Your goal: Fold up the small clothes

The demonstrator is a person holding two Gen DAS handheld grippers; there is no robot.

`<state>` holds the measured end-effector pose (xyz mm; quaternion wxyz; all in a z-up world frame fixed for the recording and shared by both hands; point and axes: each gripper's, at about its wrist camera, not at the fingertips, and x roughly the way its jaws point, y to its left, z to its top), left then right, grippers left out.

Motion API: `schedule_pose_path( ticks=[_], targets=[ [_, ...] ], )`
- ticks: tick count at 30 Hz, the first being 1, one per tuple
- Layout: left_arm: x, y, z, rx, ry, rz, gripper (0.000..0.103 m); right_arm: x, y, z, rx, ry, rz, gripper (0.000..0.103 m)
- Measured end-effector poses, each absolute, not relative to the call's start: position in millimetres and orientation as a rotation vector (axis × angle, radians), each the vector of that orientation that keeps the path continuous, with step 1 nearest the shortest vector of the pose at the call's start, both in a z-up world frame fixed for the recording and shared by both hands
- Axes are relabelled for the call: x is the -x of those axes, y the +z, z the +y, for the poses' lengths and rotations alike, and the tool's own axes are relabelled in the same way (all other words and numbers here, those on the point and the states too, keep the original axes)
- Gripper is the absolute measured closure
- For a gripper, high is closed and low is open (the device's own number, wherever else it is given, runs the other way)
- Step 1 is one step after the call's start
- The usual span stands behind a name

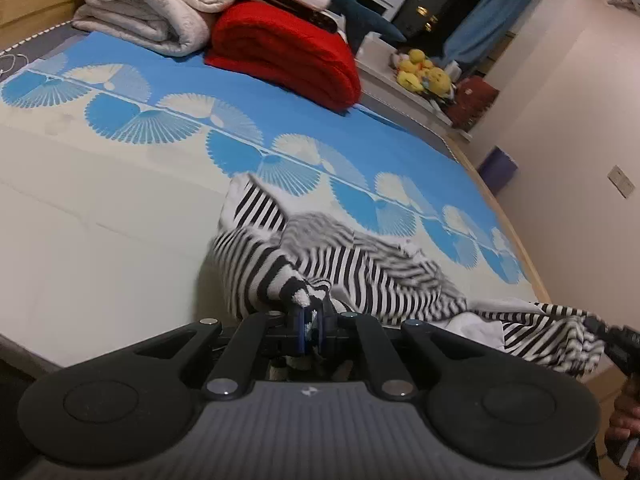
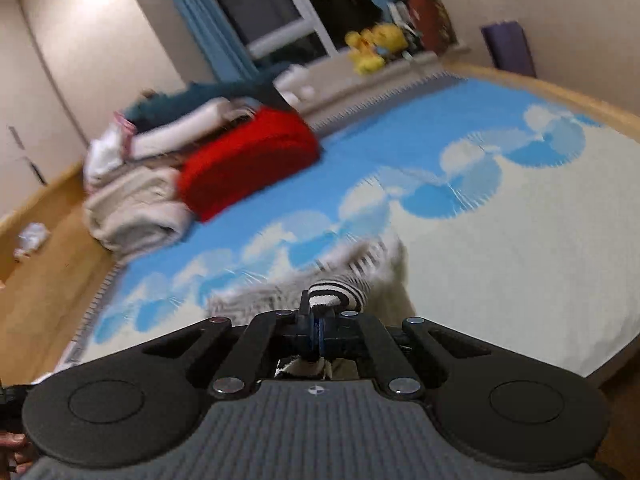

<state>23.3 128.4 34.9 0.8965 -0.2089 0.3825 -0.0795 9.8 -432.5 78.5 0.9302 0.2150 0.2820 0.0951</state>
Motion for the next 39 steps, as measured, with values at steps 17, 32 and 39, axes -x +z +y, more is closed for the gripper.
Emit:
schedule_pose_path(
  ticks=[17, 32, 39],
  targets=[
    [-215, -47, 167, 0.51, -0.108, 0.983, 0.097, -180, -12, -438, -0.441, 0.053, 0.752, 0.102],
    [-271, -55, 179, 0.642, -0.104, 0.803, 0.062, -258, -53, -440, -0.419, -0.054, 0.708, 0.061],
    [-270, -63, 118, 0.209, -0.181, 0.907, 0.05, -255, -72, -401, -0.155, 0.149, 0.797, 0.058]
  ],
)
